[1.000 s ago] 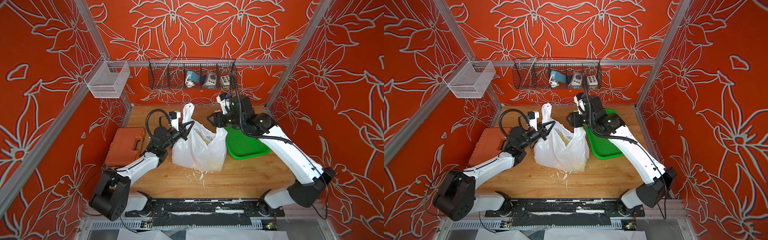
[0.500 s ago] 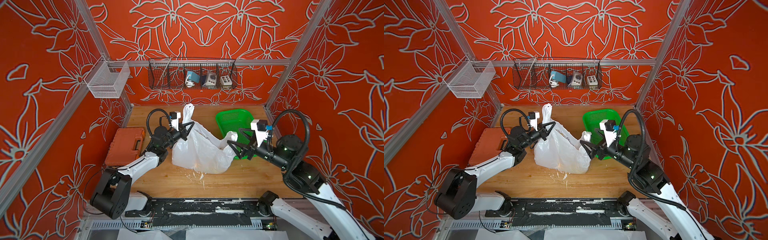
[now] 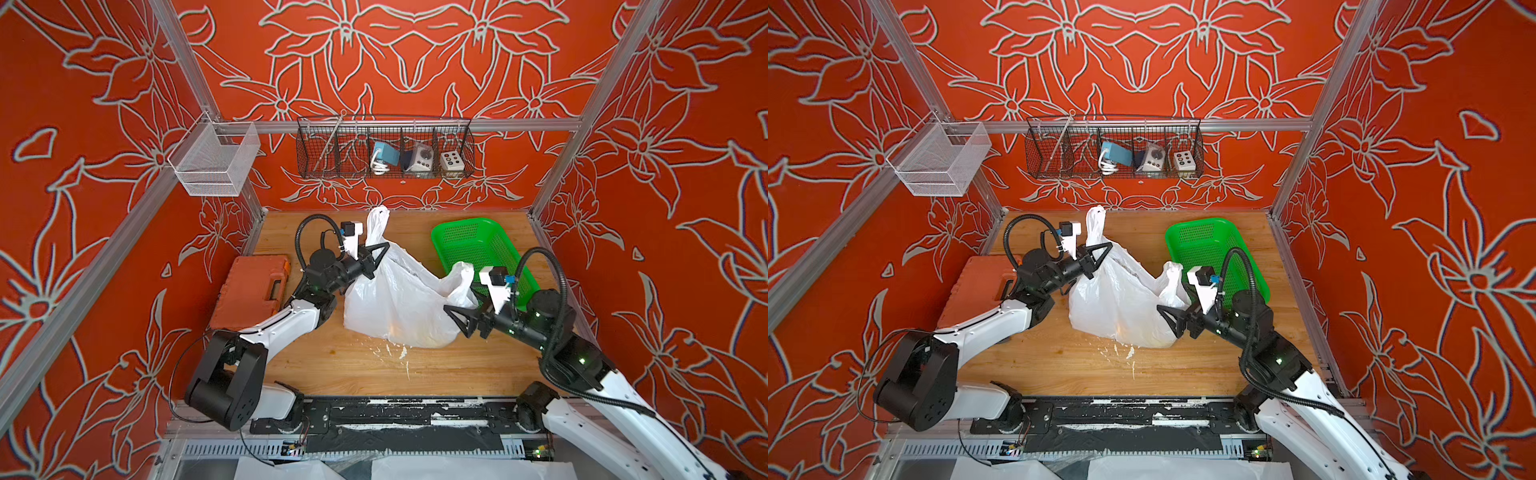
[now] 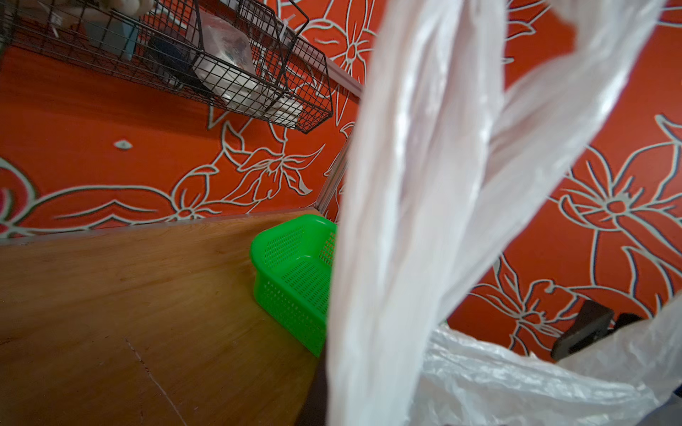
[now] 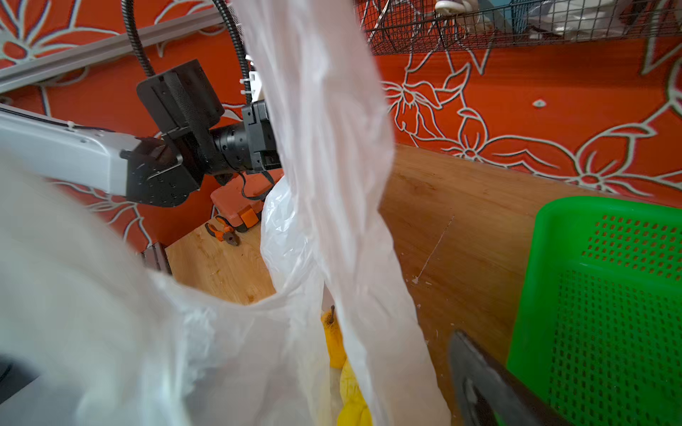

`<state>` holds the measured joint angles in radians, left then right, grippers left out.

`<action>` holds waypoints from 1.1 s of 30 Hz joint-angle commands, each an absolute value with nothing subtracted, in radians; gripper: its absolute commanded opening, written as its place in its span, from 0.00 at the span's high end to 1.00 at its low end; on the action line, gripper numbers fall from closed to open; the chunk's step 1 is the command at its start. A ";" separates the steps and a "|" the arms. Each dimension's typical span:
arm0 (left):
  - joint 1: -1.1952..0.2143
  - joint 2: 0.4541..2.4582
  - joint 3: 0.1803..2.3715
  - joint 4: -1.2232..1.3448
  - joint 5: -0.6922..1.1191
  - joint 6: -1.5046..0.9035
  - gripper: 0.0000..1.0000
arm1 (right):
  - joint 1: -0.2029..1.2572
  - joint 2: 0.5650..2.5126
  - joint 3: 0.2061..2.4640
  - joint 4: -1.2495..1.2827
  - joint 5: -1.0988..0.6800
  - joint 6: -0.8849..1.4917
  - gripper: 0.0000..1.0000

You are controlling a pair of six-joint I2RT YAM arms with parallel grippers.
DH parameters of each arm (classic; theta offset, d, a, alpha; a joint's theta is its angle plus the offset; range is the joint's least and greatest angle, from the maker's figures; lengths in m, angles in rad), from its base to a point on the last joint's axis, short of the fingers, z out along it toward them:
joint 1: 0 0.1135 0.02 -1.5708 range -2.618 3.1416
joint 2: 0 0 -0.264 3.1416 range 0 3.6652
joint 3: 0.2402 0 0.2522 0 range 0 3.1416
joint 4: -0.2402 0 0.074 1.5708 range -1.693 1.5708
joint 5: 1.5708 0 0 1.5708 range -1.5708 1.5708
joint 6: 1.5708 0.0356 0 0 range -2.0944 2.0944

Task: Place the pears into plastic bags & tie knots
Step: Tie the plastic bag at the center of the board.

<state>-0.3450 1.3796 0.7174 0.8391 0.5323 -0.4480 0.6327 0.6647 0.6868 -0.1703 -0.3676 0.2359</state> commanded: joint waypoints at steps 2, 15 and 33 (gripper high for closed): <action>-0.339 1.389 0.744 0.859 0.574 -0.460 1.00 | 0.628 0.786 0.758 -0.021 -0.384 0.153 0.04; -0.339 1.372 0.709 0.889 0.600 -0.481 1.00 | 0.525 0.976 0.882 0.144 -0.573 0.243 1.00; -0.417 1.431 1.006 0.258 0.518 -0.109 1.00 | 0.577 1.209 1.281 -0.583 -0.325 -0.192 1.00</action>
<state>-0.3904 1.3972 0.9657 0.3931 0.5358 -0.2073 0.5499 1.2072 1.2118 -0.4797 -0.3916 -0.0540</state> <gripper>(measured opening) 0.048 0.049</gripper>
